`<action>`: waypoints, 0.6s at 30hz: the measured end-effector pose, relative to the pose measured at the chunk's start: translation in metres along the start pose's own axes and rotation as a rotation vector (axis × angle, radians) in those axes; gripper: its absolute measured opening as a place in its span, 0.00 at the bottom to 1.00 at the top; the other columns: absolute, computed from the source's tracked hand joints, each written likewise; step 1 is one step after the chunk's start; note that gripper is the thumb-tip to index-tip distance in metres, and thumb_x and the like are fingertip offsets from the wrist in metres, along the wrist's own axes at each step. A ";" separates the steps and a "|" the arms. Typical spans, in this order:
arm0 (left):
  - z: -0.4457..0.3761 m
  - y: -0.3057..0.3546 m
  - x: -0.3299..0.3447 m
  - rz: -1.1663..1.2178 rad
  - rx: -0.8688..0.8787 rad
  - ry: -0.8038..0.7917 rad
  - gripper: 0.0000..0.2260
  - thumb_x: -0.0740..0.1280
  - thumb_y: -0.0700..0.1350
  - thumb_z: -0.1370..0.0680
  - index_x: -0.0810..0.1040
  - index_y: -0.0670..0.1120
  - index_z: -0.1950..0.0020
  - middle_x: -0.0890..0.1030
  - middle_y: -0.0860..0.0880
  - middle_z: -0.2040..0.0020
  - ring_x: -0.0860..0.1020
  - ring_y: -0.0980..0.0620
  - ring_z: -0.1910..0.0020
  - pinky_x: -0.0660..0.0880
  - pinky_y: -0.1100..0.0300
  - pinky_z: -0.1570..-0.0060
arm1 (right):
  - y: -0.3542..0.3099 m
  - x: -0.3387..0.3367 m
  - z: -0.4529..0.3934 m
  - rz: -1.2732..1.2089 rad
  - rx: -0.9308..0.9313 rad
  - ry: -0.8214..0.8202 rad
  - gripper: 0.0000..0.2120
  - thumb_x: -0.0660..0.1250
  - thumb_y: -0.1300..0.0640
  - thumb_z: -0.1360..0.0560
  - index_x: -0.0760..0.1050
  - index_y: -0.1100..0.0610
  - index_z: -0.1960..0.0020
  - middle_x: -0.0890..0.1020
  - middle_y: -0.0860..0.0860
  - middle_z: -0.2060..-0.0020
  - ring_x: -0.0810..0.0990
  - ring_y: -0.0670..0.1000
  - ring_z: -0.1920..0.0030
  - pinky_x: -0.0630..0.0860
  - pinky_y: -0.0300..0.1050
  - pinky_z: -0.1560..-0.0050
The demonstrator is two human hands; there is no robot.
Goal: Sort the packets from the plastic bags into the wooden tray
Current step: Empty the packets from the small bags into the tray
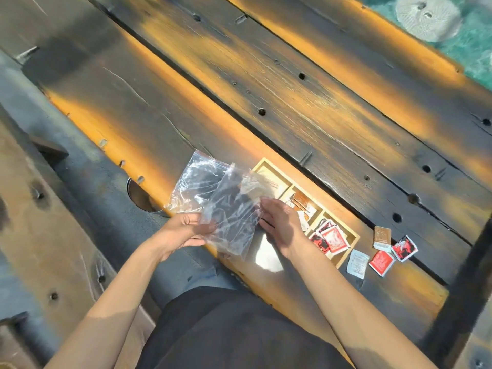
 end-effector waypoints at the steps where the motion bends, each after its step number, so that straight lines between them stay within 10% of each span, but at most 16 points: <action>1: -0.001 -0.002 -0.011 0.037 0.001 0.038 0.15 0.77 0.46 0.27 0.84 0.39 0.44 0.87 0.43 0.44 0.84 0.46 0.43 0.83 0.61 0.50 | -0.001 0.006 -0.005 0.005 0.003 0.005 0.15 0.74 0.55 0.22 0.81 0.60 0.38 0.87 0.58 0.45 0.87 0.56 0.48 0.85 0.47 0.46; 18: -0.034 -0.033 -0.117 0.244 -0.036 0.386 0.08 0.74 0.41 0.23 0.84 0.44 0.45 0.87 0.47 0.55 0.85 0.56 0.60 0.83 0.61 0.55 | 0.005 0.105 -0.078 0.414 -0.013 0.143 0.07 0.69 0.56 0.20 0.84 0.59 0.49 0.85 0.54 0.61 0.82 0.53 0.61 0.80 0.46 0.58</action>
Point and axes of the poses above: each hand's wrist, its own z-axis away from the middle knuckle, its own x-axis out of the palm, y = z × x, the point moved 2 cm from there along -z, towards the middle knuckle
